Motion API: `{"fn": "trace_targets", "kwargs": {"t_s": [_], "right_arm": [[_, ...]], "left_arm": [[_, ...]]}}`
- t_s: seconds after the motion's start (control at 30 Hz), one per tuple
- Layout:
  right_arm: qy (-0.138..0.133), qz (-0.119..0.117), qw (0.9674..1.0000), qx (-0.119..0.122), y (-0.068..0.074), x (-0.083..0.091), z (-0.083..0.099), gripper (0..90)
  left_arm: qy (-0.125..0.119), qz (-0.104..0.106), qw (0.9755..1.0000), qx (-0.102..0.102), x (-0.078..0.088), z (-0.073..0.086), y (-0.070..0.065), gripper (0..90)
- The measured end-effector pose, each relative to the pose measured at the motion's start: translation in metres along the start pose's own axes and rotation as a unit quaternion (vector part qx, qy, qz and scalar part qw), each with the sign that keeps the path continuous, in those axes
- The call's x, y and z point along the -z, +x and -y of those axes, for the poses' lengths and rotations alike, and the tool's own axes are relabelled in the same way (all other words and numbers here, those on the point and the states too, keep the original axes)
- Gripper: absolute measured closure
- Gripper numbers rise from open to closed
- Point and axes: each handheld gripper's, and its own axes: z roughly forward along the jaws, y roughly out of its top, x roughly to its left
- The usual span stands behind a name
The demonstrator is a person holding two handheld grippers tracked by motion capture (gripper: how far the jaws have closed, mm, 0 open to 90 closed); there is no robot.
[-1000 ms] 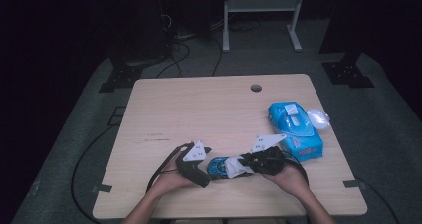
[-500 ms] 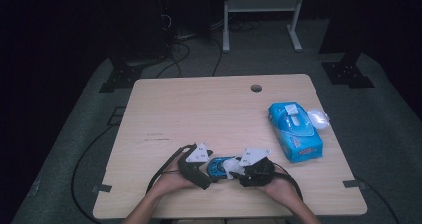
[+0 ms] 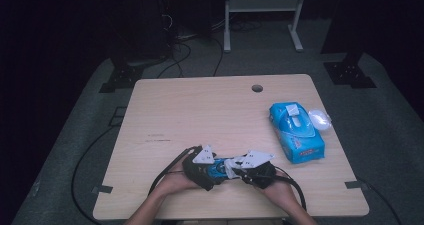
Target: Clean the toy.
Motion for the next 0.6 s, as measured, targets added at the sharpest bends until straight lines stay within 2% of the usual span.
{"fn": "trace_targets", "kwargs": {"t_s": [0.07, 0.13, 0.23, 0.37, 0.43, 0.53, 0.6], "right_arm": [[-0.002, -0.005, 0.9999, -0.009, -0.001, 0.001, 0.001, 81.0], [-0.002, -0.007, 0.9999, -0.011, -0.003, 0.001, 0.002, 81.6], [0.001, -0.008, 0.9999, -0.014, -0.005, 0.004, 0.003, 82.1], [0.012, -0.007, 0.9996, -0.023, -0.011, 0.009, 0.006, 82.6], [0.018, -0.003, 0.9994, -0.029, -0.015, 0.012, 0.008, 82.8], [0.033, 0.017, 0.9990, -0.027, -0.021, 0.018, 0.012, 83.0], [0.029, 0.016, 0.9987, -0.039, -0.023, 0.020, 0.015, 83.3]], "left_arm": [[0.006, 0.004, 1.0000, 0.007, -0.003, 0.002, 0.001, 10.0], [0.011, 0.006, 0.9999, 0.003, -0.004, 0.003, 0.001, 13.8], [0.004, 0.009, 0.9999, -0.004, -0.004, 0.003, 0.000, 21.0], [0.004, 0.009, 0.9999, -0.007, -0.003, 0.003, -0.001, 22.1], [0.005, 0.011, 0.9999, -0.011, -0.003, 0.003, 0.000, 22.4], [0.005, 0.011, 0.9998, -0.013, -0.003, 0.003, -0.001, 23.1], [0.006, 0.011, 0.9998, -0.016, -0.002, 0.003, -0.001, 23.4]]}}
